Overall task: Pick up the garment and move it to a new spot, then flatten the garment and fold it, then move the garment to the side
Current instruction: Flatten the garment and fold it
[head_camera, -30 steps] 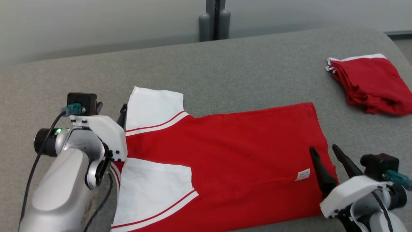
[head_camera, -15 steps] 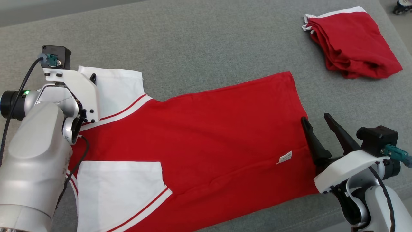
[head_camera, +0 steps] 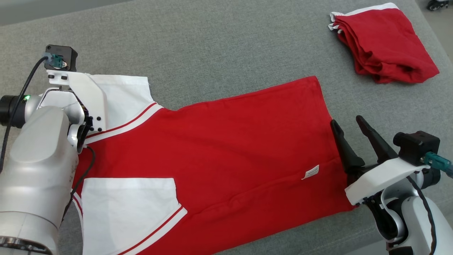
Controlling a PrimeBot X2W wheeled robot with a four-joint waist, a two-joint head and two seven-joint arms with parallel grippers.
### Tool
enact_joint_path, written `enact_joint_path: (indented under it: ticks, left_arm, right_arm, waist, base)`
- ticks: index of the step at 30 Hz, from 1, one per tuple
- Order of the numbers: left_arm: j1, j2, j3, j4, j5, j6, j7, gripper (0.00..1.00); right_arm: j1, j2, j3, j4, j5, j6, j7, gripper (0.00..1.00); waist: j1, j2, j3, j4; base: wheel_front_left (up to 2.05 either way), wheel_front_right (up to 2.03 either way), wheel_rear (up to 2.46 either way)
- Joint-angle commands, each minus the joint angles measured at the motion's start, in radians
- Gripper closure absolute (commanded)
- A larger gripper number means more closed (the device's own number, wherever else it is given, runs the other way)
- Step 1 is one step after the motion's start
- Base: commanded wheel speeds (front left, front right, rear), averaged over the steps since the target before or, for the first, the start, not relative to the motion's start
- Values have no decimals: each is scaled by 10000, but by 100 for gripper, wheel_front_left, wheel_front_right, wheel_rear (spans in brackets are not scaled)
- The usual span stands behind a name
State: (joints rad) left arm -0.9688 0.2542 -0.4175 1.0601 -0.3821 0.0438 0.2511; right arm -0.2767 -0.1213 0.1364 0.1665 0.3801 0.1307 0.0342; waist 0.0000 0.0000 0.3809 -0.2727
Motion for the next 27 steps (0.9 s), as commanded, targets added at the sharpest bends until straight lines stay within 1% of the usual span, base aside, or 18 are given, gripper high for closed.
enact_joint_path:
  ticks: [1,4,6,11,14,18,21,25,27]
  left_arm:
    - [-85,30,-2,83,-79,-28,-40,100]
    - [-182,-122,-43,130,-83,-86,-453,100]
    - [-189,-271,-42,119,-161,-200,-729,100]
    - [-176,-611,-59,-166,-326,-577,-1533,100]
    - [-48,-792,-50,-471,-447,-808,-1895,100]
    - [271,-925,-106,-1014,-533,-934,-2225,100]
    - [519,-987,-167,-1540,-583,-928,-2363,100]
    - [1031,-1083,-287,-2300,-624,-885,-2354,100]
    - [1256,-1113,-328,-2700,-670,-848,-2307,100]
  right_arm:
    - [-105,-75,-16,-29,86,3,-85,0]
    - [-275,-230,-14,15,73,3,-65,0]
    - [-425,-404,-2,121,53,3,36,0]
    - [-1129,-1124,-72,744,-230,3,340,0]
    - [-1673,-1549,98,1413,-327,3,627,0]
    - [-2450,-1974,516,2482,-165,3,987,0]
    - [-2986,-2348,914,3421,-189,3,1142,0]
    - [-3585,-2583,1489,4563,-141,1,1402,0]
    - [-3831,-2694,1688,5023,-61,1,1361,0]
  waist:
    - [0,0,-26,31]
    - [0,0,-150,174]
    - [0,0,-277,307]
    - [0,0,-564,813]
    - [0,0,-663,1166]
    - [0,0,-677,1589]
    - [0,0,-621,1881]
    - [0,0,-545,2185]
    - [0,0,-512,2308]
  base:
    - [0,0,0]
    - [0,0,0]
    - [0,0,0]
    - [0,0,0]
    - [0,0,0]
    - [0,0,0]
    - [0,0,0]
    - [0,0,0]
    - [0,0,0]
